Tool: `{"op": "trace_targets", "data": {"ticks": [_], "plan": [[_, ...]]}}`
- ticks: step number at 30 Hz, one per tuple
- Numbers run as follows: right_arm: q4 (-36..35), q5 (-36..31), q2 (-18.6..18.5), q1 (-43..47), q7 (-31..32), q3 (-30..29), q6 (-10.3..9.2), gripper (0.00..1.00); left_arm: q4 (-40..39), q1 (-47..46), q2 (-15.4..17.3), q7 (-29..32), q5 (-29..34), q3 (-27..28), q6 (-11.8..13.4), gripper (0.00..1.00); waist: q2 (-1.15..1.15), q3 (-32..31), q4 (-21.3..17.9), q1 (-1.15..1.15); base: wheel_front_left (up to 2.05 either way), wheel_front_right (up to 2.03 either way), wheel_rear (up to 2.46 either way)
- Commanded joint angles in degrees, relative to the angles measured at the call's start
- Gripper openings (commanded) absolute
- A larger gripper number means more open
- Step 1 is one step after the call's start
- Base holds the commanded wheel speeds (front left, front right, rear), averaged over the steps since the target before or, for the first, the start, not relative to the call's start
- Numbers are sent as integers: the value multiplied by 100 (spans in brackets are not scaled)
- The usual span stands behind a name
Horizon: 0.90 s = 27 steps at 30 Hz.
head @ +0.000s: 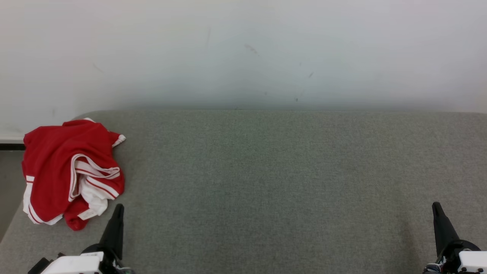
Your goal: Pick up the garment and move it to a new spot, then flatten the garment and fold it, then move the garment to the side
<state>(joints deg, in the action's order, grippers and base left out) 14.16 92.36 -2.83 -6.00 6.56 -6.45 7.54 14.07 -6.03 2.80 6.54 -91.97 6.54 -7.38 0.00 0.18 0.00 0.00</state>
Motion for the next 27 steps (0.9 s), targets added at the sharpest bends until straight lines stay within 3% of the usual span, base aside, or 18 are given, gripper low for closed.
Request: {"op": "trace_targets", "data": {"ticks": [1, 15, 16, 27], "plan": [[-25, 12, -9, -62, 11, -8, -11, 0, -5, -53, 16, 14, -84, 7, -33, 0, 0, 0, 0, 0, 0, 0, 0], [-25, 12, -9, -62, 11, -8, -11, 0, -5, -53, 16, 14, -84, 7, -32, 0, 0, 0, 0, 0, 0, 0, 0], [16, 0, 1, 7, -2, 2, 0, 100, 13, 7, -2, -4, 5, -1, 2, 100, 0, 0, 0, 0, 0, 0, 0], [-34, -516, 10, 104, -293, 104, -1, 100, 22, 67, -12, -293, 366, -143, 5, 100, 0, -2, 12, 0, 0, 0, 0]]}}
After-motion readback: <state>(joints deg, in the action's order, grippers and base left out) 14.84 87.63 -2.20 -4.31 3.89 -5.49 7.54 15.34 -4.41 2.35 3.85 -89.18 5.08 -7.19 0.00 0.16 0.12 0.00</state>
